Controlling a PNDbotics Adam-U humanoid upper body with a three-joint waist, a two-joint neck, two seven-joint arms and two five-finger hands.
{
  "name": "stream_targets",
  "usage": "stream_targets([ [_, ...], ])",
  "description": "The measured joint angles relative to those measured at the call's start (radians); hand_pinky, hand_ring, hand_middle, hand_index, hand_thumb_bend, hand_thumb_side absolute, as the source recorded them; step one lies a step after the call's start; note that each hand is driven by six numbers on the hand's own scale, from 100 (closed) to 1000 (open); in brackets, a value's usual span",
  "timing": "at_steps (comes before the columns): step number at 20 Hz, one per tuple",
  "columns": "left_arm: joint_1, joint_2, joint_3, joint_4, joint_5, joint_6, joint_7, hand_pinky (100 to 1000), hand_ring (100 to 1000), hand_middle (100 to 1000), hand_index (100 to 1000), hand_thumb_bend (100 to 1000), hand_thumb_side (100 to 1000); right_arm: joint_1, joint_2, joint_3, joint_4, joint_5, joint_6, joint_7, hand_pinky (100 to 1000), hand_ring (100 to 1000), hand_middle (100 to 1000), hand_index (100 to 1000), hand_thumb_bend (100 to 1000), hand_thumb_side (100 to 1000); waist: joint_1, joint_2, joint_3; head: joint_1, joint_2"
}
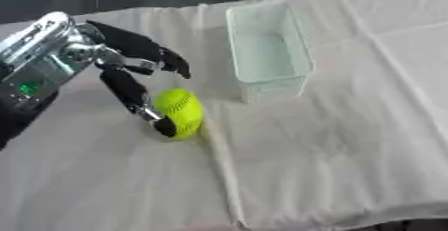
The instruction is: Pick up objects on the table and place them in the box.
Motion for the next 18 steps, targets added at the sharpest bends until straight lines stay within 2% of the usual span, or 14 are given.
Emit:
stream_targets([
  [1,0.000,0.000,-0.002,0.003,0.007,0.000,0.000,832,945,1000,1000,883,1000,0.000,0.000,0.001,0.001,0.000,0.000,0.000,592,698,746,913,100,1000,0.000,0.000,0.000,-0.001,0.000],
  [2,0.000,0.000,-0.002,0.006,0.014,0.001,-0.001,765,885,1000,1000,871,1000,0.000,0.000,0.002,0.002,0.000,0.000,0.000,592,697,746,913,100,1000,0.000,0.000,-0.001,-0.004,0.000],
  [5,-0.016,-0.013,-0.001,0.018,0.044,0.013,-0.004,750,872,1000,1000,867,1000,0.000,0.000,0.004,0.003,0.000,0.000,0.000,592,698,746,912,100,1000,0.000,0.000,-0.002,-0.009,0.000],
  [6,-0.021,-0.018,0.001,0.023,0.055,0.017,-0.005,722,849,1000,1000,859,967,0.000,0.000,0.004,0.003,0.000,-0.001,0.001,592,698,746,911,100,1000,0.000,0.000,-0.003,-0.011,0.000],
  [15,-0.060,-0.052,-0.008,0.074,0.108,0.032,-0.004,711,832,1000,1000,835,948,-0.001,-0.008,0.004,0.004,0.000,0.000,0.007,591,697,745,909,100,1000,0.000,0.000,-0.006,-0.022,0.000],
  [18,-0.065,-0.064,-0.015,0.095,0.108,0.030,-0.004,736,849,1000,1000,841,952,-0.001,-0.008,0.004,0.004,0.000,0.000,0.007,591,697,745,909,100,1000,0.002,0.000,-0.011,-0.028,0.000],
])
